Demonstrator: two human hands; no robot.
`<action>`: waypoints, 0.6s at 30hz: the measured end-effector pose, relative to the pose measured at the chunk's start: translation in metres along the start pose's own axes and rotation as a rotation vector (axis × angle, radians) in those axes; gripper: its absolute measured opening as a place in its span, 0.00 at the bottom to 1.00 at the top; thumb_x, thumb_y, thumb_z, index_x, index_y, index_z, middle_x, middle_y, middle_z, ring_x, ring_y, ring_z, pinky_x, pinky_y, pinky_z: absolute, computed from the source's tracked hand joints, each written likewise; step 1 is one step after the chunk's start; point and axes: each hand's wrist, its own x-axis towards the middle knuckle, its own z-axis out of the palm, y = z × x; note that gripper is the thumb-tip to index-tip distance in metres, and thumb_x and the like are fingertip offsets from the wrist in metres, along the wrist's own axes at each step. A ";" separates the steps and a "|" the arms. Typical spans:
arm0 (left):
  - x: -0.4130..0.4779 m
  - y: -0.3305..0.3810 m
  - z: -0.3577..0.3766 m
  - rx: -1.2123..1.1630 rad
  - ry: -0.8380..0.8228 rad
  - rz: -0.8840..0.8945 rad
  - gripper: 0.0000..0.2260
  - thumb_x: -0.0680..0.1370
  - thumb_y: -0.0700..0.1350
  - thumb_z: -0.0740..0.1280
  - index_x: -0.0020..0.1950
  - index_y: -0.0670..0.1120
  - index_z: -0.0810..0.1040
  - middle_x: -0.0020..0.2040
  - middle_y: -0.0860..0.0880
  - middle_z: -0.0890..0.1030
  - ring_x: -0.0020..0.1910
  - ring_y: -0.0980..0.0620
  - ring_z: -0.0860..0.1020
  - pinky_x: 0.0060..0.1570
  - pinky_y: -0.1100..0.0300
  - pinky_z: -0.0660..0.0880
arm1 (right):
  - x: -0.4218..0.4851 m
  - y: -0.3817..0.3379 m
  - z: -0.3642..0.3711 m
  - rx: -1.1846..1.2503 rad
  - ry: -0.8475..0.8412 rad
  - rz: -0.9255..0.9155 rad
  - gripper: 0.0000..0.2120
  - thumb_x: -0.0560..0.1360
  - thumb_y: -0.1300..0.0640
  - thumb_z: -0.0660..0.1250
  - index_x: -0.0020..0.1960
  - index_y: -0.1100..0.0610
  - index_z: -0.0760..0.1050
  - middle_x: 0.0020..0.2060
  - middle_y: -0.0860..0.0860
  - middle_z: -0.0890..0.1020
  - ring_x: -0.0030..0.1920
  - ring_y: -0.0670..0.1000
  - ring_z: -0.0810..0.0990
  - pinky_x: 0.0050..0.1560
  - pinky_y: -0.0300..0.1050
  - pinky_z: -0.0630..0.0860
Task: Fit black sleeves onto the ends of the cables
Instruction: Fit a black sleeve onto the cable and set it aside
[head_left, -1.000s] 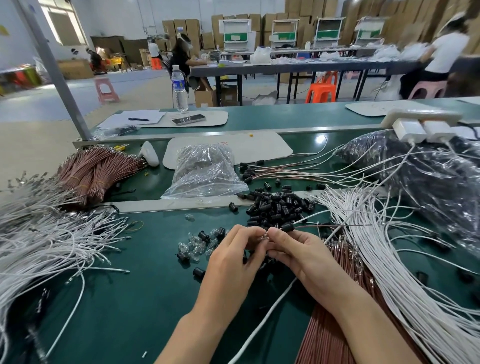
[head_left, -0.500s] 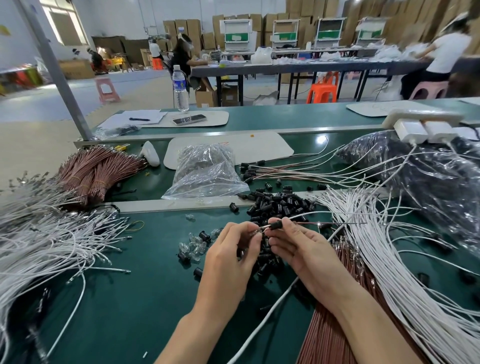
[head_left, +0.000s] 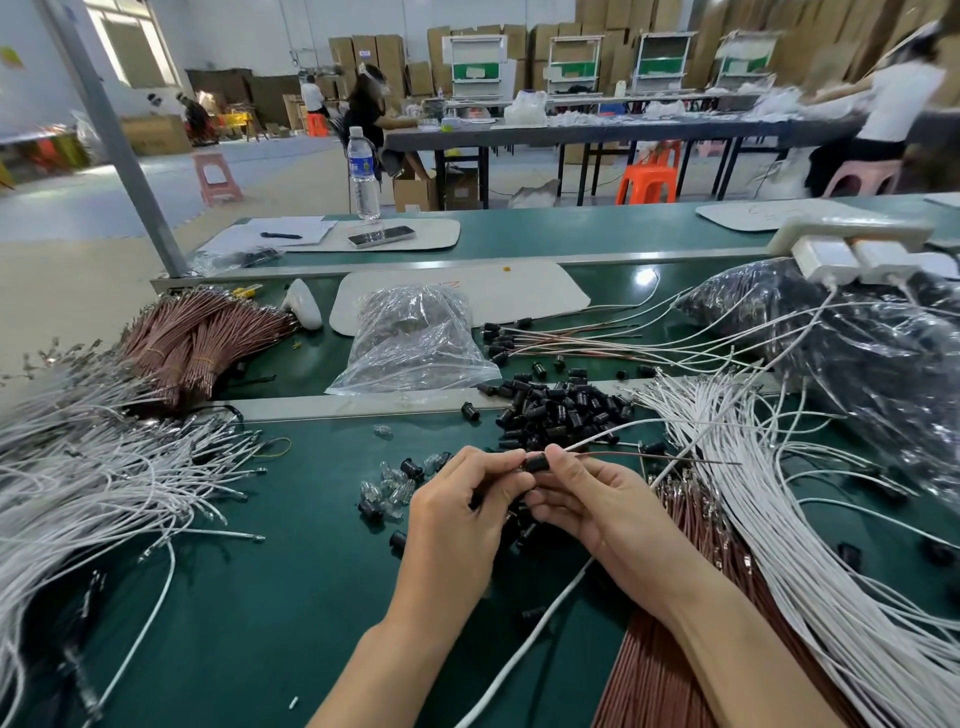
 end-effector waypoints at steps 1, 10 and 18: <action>0.000 0.000 0.000 -0.013 -0.006 -0.012 0.10 0.77 0.39 0.73 0.55 0.52 0.84 0.47 0.61 0.83 0.49 0.60 0.82 0.49 0.73 0.73 | 0.000 0.001 0.000 -0.009 0.002 -0.001 0.18 0.71 0.46 0.75 0.51 0.59 0.87 0.45 0.59 0.87 0.42 0.50 0.86 0.44 0.39 0.82; 0.000 0.000 -0.002 -0.009 -0.047 -0.119 0.09 0.80 0.46 0.71 0.58 0.58 0.79 0.49 0.61 0.82 0.52 0.58 0.81 0.50 0.69 0.75 | 0.000 -0.003 -0.001 -0.006 0.195 -0.118 0.11 0.67 0.55 0.78 0.47 0.56 0.87 0.41 0.54 0.86 0.42 0.48 0.85 0.41 0.38 0.82; -0.001 0.003 -0.002 0.200 -0.189 -0.137 0.17 0.80 0.65 0.61 0.63 0.58 0.76 0.54 0.62 0.81 0.57 0.60 0.77 0.57 0.56 0.76 | -0.002 0.000 0.003 -0.132 0.146 -0.117 0.09 0.67 0.51 0.77 0.46 0.51 0.86 0.46 0.57 0.87 0.48 0.55 0.87 0.41 0.39 0.82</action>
